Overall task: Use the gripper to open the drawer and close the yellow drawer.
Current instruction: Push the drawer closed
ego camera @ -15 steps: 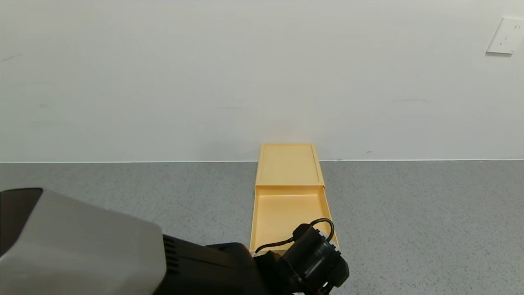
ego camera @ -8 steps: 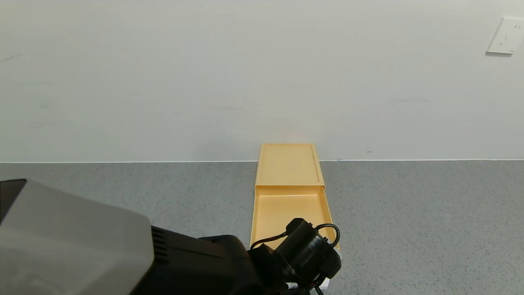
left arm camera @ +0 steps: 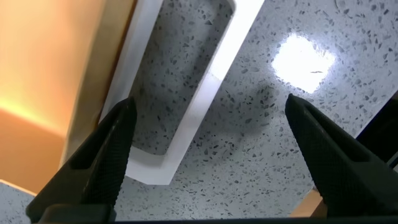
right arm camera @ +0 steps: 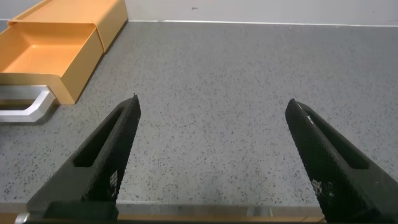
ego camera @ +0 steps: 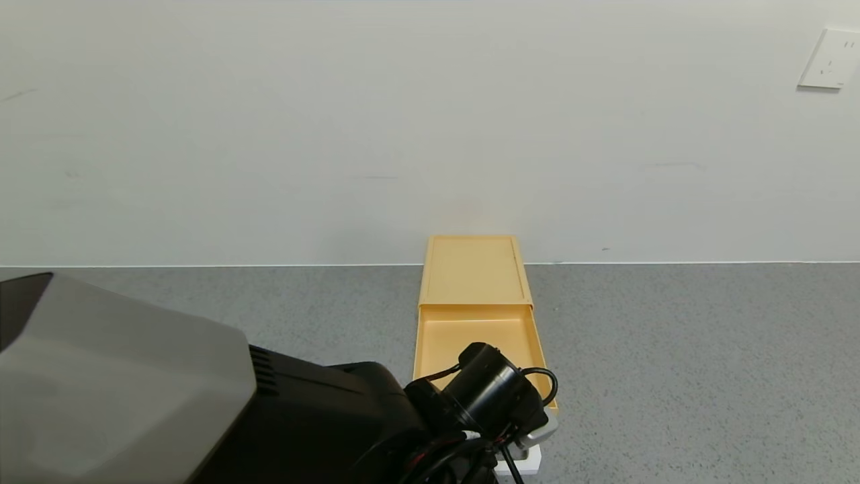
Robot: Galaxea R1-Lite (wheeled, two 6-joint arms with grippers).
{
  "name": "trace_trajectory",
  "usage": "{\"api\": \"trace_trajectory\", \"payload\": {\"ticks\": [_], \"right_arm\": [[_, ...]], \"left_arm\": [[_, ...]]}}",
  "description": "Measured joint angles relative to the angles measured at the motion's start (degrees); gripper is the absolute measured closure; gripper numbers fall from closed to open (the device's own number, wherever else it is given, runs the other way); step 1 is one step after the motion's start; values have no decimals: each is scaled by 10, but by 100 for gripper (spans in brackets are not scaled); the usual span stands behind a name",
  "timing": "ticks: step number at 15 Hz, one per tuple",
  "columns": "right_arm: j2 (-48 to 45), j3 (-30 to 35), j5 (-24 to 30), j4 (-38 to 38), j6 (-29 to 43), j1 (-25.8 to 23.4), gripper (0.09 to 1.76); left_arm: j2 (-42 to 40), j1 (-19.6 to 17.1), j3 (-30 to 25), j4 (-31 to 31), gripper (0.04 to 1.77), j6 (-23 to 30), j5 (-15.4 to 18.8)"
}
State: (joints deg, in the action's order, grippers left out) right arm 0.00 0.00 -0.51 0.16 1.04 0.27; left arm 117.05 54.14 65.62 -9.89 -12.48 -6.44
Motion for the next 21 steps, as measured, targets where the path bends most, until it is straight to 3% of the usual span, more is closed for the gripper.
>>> {"api": "trace_trajectory", "payload": {"ticks": [3, 6, 21], "right_arm": [[0, 0, 0, 0, 0, 0, 14], [0, 0, 0, 0, 0, 0, 14], [0, 0, 0, 0, 0, 0, 14]], "left_arm": [[1, -8, 4, -16, 9, -36, 25], [5, -10, 15, -32, 9, -40, 31], [20, -35, 59, -73, 9, -115, 24]]}}
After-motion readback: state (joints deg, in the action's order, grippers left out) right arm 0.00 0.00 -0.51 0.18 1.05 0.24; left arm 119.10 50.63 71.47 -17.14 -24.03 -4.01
